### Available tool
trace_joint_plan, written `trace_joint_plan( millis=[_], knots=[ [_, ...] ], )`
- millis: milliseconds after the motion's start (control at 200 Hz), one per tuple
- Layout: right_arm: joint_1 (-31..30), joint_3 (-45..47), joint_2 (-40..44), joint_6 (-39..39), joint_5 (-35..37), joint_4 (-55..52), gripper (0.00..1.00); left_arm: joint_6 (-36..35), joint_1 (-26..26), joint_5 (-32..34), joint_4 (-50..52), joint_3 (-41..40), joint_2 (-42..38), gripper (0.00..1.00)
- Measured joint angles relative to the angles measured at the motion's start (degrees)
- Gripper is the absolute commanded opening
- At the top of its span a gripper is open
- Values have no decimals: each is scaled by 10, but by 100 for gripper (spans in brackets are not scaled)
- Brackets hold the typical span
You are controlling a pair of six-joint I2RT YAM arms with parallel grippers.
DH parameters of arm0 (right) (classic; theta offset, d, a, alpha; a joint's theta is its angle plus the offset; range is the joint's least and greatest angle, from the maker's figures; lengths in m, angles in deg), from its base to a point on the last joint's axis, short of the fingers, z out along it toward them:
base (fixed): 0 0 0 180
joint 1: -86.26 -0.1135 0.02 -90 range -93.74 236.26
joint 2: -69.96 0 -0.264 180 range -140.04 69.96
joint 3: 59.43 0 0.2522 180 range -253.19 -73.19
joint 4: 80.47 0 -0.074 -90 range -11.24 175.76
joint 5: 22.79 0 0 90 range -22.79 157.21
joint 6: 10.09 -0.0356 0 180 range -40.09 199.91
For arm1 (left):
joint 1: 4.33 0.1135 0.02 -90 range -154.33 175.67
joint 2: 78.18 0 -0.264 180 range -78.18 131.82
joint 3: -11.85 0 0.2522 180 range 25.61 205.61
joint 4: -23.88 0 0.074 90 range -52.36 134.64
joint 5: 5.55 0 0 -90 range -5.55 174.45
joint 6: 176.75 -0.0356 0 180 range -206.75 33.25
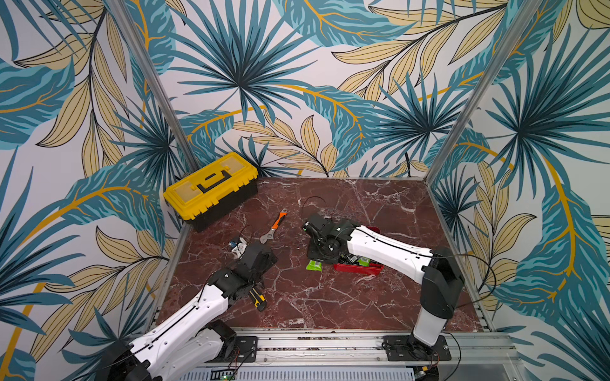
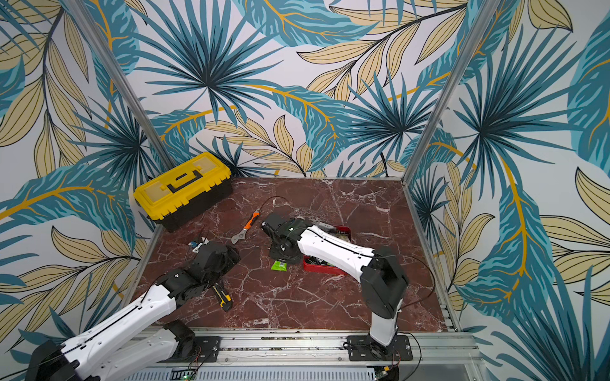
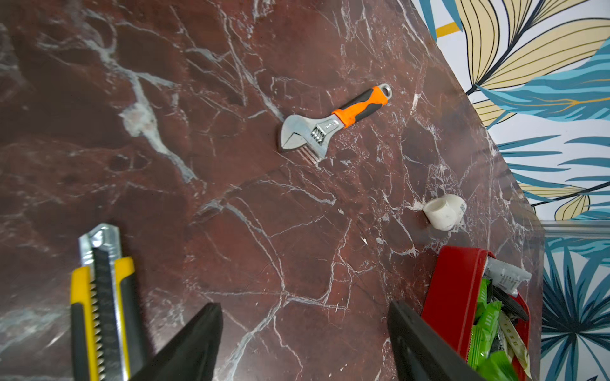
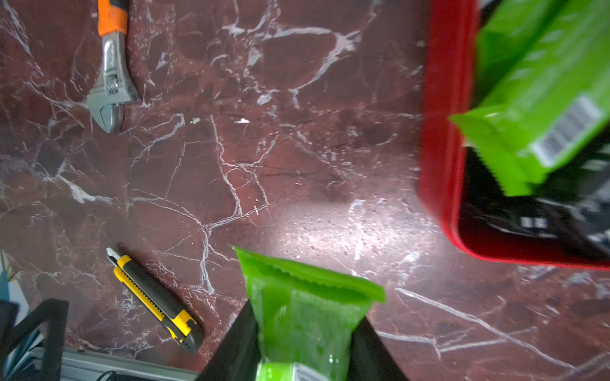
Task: Take the cookies out of the storage box
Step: Place the cookie at the center of the board.
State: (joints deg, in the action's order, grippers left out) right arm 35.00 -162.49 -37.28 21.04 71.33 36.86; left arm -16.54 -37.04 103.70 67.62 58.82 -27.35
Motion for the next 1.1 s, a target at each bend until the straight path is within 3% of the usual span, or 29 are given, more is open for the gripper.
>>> trace_joint_plan(
  millis=[371, 556, 716, 881, 1097],
  knots=[
    [-25, -123, -165, 45, -10, -17, 41, 24, 3, 16, 94, -18, -79, 83],
    [-27, -132, -197, 58, -12, -25, 49, 24, 3, 15, 110, -21, -85, 83],
    [-28, -135, -198, 67, -14, -29, 58, 17, 3, 10, 108, -21, -85, 83],
    [-28, -135, -188, 71, -2, -38, 61, -12, 4, -8, 83, -21, -82, 82],
    [-26, -97, -57, 94, 47, -42, 61, -92, 4, -71, 18, -11, -45, 81]
  ],
)
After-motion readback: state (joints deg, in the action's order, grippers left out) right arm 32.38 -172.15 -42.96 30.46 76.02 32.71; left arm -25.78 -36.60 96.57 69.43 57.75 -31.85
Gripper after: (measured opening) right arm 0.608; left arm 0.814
